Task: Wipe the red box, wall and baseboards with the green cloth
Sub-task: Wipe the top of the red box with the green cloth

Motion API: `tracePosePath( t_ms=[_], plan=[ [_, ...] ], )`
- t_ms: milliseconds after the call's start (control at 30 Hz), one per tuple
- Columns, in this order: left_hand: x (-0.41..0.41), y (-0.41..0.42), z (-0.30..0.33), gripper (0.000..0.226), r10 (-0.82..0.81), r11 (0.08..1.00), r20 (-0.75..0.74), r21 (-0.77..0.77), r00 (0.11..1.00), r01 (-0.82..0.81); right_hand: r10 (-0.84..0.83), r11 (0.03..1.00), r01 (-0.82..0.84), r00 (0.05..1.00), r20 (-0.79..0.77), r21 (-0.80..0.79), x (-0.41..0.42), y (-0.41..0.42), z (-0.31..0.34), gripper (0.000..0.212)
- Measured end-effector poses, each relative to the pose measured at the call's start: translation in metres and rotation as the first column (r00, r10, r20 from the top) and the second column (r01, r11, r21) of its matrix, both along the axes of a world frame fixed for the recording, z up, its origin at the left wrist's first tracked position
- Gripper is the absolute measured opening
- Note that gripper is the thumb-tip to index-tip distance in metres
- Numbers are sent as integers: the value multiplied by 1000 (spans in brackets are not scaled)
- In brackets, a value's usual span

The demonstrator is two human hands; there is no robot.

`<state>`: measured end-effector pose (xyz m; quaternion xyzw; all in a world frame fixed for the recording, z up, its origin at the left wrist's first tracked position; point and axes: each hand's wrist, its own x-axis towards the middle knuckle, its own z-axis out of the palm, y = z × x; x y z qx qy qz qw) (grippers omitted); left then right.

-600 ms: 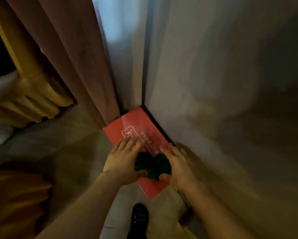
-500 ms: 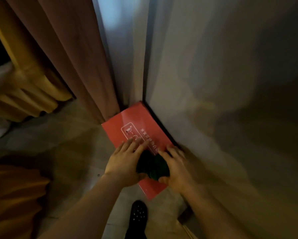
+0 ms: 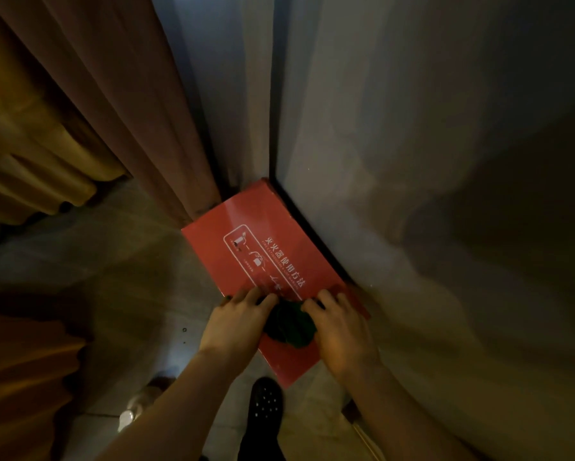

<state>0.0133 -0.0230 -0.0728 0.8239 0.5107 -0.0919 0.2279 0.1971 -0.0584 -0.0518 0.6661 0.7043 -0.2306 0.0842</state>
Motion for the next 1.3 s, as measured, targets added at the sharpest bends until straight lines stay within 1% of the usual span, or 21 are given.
tracePosePath(
  t_ms=[67, 167, 300, 467, 633, 733, 800, 933, 1100, 1233, 1300],
  plan=[
    [0, 3, 4, 47, 10, 999, -18, -32, 1000, -10, -29, 999, 30, 999, -16, 24, -1, -1, 4, 38],
    [-2, 6, 16, 50, 19, 999, -17, -39, 1000, -20, -35, 996, 35, 999, -8, 76, -6, -3, 15, 37],
    [-9, 11, 46, 47, 38, 999, 20, -11, 999, -38, -55, 993, 54, 998, 10, 107, -12, -1, 43, 38],
    [-19, 13, 104, 46, 27, 997, 37, 77, 999, -30, -67, 985, 63, 998, 19, 160, -20, -1, 98, 41],
    [-28, 10, 176, 42, 14, 983, 61, 180, 998, -25, -75, 959, 73, 997, -3, 274, -31, -7, 170, 35],
    [-40, 4, 229, 39, -14, 964, 114, 265, 993, -17, -104, 936, 90, 994, 25, 341, -43, -15, 224, 32],
    [-47, -3, 264, 39, -43, 948, 146, 317, 988, -5, -117, 915, 93, 993, 36, 391, -52, -26, 260, 34],
    [-62, -18, 333, 47, -97, 903, 170, 430, 981, 15, -143, 863, 103, 989, 45, 494, -67, -48, 331, 36],
    [-76, -43, 414, 46, -162, 835, 181, 549, 970, 37, -158, 783, 81, 985, 72, 616, -83, -79, 411, 43],
    [-83, -59, 466, 51, -191, 795, 184, 605, 964, 42, -192, 732, 89, 978, 79, 676, -90, -100, 458, 40],
    [-85, -69, 492, 49, -206, 764, 184, 644, 961, 41, -208, 705, 93, 975, 79, 703, -93, -112, 481, 40]
  ],
)
